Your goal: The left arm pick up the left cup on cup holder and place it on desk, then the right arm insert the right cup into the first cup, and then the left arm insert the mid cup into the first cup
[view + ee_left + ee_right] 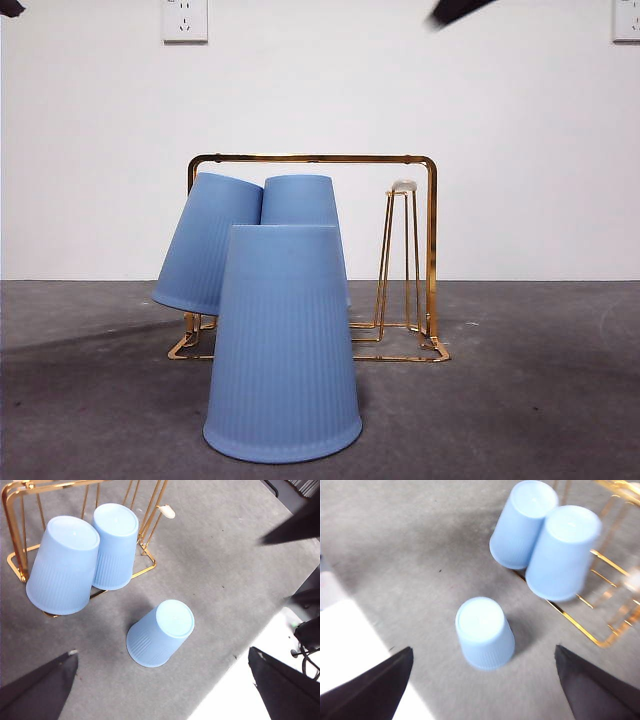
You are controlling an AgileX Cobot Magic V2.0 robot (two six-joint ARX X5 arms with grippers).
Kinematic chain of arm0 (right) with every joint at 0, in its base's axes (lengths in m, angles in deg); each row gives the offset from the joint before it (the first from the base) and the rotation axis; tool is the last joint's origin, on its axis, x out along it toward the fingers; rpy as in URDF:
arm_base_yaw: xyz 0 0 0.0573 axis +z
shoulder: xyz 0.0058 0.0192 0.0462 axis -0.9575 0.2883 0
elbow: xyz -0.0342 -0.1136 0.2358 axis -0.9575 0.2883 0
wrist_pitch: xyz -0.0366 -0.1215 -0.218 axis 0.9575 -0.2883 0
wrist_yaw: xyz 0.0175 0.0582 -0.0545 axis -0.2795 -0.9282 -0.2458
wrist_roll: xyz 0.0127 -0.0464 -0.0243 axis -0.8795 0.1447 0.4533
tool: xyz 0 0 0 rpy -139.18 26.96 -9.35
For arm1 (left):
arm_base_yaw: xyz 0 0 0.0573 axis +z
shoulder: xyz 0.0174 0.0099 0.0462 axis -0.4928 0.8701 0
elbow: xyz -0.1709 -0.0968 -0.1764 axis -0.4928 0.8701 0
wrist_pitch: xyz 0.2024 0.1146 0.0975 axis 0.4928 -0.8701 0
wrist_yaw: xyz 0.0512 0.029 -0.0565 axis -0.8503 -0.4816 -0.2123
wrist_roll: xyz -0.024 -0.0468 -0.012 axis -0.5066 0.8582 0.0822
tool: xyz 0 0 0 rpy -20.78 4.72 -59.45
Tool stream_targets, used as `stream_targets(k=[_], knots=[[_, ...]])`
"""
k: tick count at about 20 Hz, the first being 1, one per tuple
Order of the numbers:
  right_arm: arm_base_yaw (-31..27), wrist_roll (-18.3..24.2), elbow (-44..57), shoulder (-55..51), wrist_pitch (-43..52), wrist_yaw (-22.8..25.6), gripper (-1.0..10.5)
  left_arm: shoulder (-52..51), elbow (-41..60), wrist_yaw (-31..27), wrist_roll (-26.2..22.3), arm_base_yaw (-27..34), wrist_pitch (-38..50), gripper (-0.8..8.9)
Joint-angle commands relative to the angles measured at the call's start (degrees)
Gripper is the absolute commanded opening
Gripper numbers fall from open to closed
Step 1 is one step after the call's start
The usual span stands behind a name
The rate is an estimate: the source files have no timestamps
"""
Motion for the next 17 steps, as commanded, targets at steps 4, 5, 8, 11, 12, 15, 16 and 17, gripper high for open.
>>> stream_targets(k=[4, 5, 8, 11, 12, 15, 16, 17], knots=[[0.57, -2.75, -1.40, -12.61, -6.80, 0.00, 4.5, 1.84, -1.01, 0.00, -2.40, -0.26, 0.92, 5.93], [0.57, -2.78, -1.38, -14.45, -8.35, 0.00, 4.5, 2.34, -1.01, -0.02, -2.54, -0.26, 1.03, 5.93], [0.57, -3.67, -1.38, -18.49, -10.27, 0.02, 4.5, 5.05, -0.81, -1.81, -2.67, -0.26, 4.17, 5.91], [0.57, -4.72, -1.38, -20.02, -10.14, 0.26, 4.5, 10.51, -0.81, -6.73, -3.87, -0.20, 9.70, 5.91], [0.57, -4.74, -1.38, -20.13, -10.14, 0.33, 4.5, 12.90, -0.81, -7.56, -4.68, -0.09, 11.82, 5.92], [0.57, -4.72, -1.38, -20.06, -10.14, 0.42, 4.5, 20.22, -0.81, -7.56, -8.37, -0.07, 17.09, 5.92], [0.57, -4.74, -1.38, -20.04, -10.12, 0.44, 4.5, 22.47, -0.81, -7.56, -10.19, -0.07, 18.27, 5.91], [0.57, -4.74, -1.38, -20.04, -10.10, 0.46, 4.5, 24.72, -0.81, -7.56, -11.32, -0.07, 19.69, 5.91]])
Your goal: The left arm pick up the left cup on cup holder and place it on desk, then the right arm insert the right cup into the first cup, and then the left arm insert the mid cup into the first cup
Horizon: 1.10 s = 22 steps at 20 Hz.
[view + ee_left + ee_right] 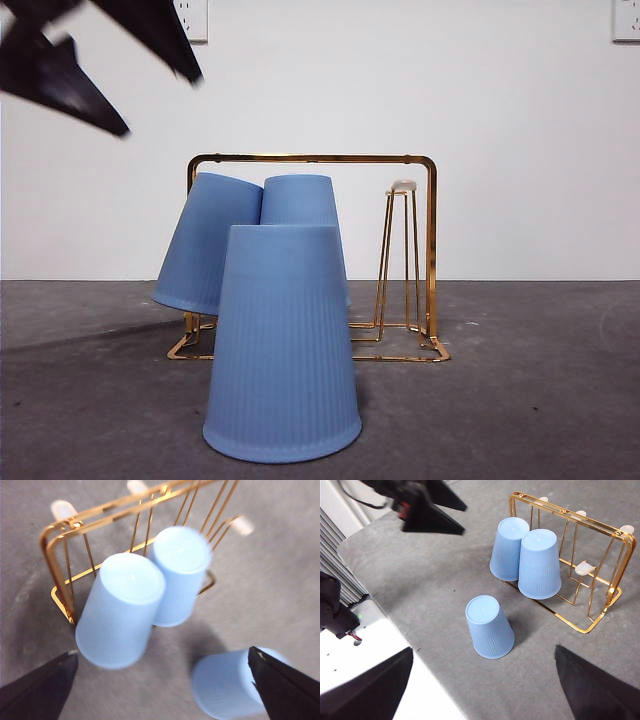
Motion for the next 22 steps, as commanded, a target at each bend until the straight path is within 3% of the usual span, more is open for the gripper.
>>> stream_targets(k=[1, 9, 13, 16, 22], knots=[[0.57, -0.90, -0.92, 0.33, 0.59, 0.48, 4.5, 4.98, -0.81, -0.13, -4.59, -0.17, 3.23, 5.91], [0.57, -1.62, -0.92, 0.31, 0.52, 1.38, 4.5, 14.97, -0.81, -0.07, -9.99, -0.26, 13.59, 5.85], [0.57, -1.77, -0.92, 0.31, 0.50, 1.38, 4.5, 17.31, -0.81, 0.28, -10.08, -0.28, 16.06, 5.82], [0.57, -1.77, -0.92, 0.31, 0.50, 1.42, 4.5, 18.14, -0.81, 1.66, -10.08, -0.28, 16.46, 5.01], [0.57, -1.77, -0.92, 0.31, 0.48, 1.81, 4.5, 18.64, -0.81, 1.68, -9.88, -0.66, 17.62, 4.91]])
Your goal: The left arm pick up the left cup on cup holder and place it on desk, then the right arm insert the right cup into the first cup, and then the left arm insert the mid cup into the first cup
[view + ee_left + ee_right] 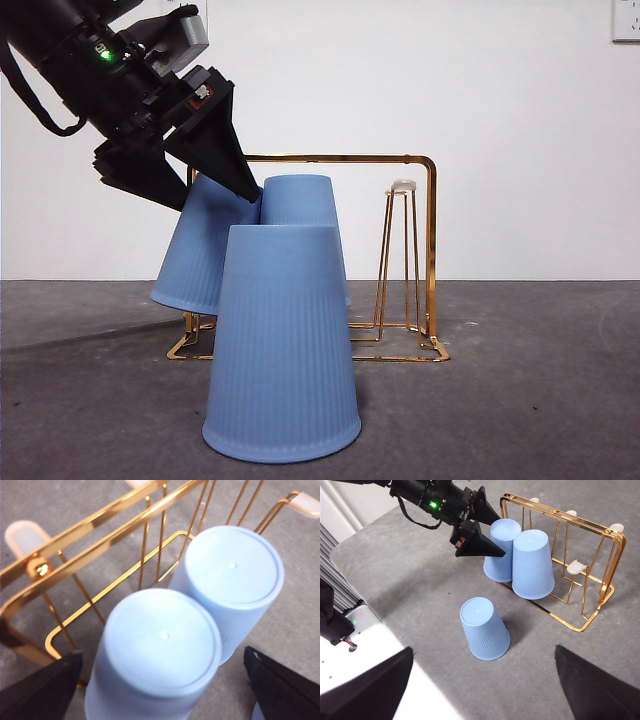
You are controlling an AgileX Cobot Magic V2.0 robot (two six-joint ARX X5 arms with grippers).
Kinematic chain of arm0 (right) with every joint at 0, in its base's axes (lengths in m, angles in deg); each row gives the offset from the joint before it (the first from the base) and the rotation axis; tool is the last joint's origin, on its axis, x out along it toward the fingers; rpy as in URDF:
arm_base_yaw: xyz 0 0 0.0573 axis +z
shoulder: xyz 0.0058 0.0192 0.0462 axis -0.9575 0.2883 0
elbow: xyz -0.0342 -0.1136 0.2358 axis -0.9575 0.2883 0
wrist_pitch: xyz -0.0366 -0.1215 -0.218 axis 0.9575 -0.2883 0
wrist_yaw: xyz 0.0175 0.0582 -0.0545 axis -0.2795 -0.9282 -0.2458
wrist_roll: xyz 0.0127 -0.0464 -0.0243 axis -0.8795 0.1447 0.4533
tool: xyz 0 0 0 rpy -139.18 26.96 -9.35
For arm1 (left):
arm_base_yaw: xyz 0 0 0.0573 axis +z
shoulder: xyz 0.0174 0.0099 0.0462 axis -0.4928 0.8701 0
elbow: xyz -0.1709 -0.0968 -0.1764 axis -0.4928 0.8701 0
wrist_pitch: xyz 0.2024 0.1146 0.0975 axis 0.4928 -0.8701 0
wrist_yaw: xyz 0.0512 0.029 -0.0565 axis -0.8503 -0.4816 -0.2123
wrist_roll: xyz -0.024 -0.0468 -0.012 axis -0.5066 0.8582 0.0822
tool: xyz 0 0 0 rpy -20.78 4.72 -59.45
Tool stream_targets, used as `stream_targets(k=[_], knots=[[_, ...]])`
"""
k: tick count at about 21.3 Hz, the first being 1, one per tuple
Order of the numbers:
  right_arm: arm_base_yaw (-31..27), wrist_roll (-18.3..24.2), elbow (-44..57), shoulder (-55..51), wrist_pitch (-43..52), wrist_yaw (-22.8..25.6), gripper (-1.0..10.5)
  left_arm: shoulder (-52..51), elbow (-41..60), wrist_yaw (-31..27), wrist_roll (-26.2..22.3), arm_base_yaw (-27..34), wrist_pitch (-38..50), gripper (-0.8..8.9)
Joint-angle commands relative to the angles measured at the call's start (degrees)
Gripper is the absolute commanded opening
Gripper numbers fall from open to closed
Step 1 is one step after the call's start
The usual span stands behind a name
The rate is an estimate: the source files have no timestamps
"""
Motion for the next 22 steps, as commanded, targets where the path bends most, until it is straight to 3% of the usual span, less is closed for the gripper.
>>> stream_targets(k=[1, 8, 14, 22], knots=[[0.57, -0.46, -0.92, 0.31, 0.48, 0.26, 4.5, 1.44, -0.81, 0.24, -0.33, -0.44, 1.03, 4.88], [0.57, -0.85, -0.92, 0.31, 0.48, 0.24, 4.5, 1.95, -0.81, 0.15, -0.28, -0.42, 1.38, 2.76], [0.57, -0.87, -0.92, 0.31, 0.48, 0.24, 4.5, 0.11, -1.03, -0.02, 0.13, -0.37, 1.40, 2.78], [0.57, -0.90, -0.92, 0.31, 0.31, 0.24, 4.5, -16.04, -1.09, -0.28, 3.52, 0.07, 0.42, 2.78]])
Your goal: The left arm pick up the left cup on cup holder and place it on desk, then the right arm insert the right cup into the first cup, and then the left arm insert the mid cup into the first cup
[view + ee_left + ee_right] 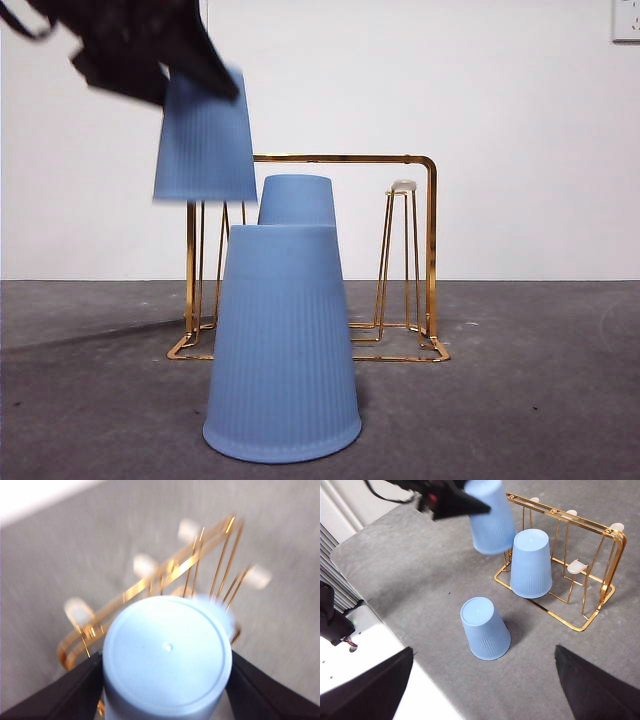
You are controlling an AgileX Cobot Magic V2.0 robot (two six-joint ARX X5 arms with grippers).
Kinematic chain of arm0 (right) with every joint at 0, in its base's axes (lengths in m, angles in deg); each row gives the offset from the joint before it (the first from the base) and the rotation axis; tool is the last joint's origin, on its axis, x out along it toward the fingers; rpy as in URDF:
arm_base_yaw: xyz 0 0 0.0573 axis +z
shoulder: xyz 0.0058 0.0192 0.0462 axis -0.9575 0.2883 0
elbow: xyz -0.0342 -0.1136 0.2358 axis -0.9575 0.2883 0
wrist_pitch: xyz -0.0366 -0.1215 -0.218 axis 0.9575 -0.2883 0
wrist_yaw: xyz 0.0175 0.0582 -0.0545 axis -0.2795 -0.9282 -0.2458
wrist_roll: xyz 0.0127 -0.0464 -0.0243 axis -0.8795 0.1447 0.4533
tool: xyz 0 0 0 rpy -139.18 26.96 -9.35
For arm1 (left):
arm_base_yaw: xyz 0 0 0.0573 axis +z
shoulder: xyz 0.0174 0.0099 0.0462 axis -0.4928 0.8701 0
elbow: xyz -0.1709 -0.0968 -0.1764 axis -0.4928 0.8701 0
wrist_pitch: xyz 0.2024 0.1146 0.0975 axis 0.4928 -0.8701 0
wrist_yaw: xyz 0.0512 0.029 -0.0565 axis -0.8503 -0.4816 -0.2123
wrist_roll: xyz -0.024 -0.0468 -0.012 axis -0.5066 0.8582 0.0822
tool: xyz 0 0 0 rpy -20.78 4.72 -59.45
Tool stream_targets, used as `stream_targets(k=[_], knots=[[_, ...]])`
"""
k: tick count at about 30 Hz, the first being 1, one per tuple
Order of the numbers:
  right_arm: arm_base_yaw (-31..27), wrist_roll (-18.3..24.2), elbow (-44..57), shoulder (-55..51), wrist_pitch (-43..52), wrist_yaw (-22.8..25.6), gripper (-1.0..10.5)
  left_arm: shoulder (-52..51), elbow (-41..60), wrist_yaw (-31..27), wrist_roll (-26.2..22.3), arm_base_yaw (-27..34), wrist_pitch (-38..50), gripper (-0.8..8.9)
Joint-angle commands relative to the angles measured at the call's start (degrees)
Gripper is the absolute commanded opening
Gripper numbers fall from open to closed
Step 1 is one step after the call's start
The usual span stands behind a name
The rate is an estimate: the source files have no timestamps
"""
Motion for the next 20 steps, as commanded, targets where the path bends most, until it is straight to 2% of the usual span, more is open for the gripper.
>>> stream_targets(k=[1, 6, 13, 17, 20], knots=[[0.57, -0.66, -0.92, 0.31, 0.35, 0.24, 4.5, -5.01, -1.09, 0.11, 2.93, -0.50, -0.55, 2.78], [0.57, -0.66, -0.92, 0.31, 0.35, 0.24, 4.5, -14.86, -1.09, 0.37, 9.18, -2.58, -7.93, 2.77], [0.57, -0.72, -0.92, 0.31, 0.37, 0.72, 4.5, -19.80, -0.85, 1.09, 9.94, -9.03, -19.52, 2.77], [0.57, -0.92, -0.92, 0.31, 0.39, 1.31, 4.5, -19.67, 0.57, 1.09, 9.94, -12.66, -18.93, 2.77], [0.57, -1.05, -0.92, 0.31, 0.39, 1.31, 4.5, -19.08, 2.82, 1.09, 10.62, -15.30, -15.08, 2.77]])
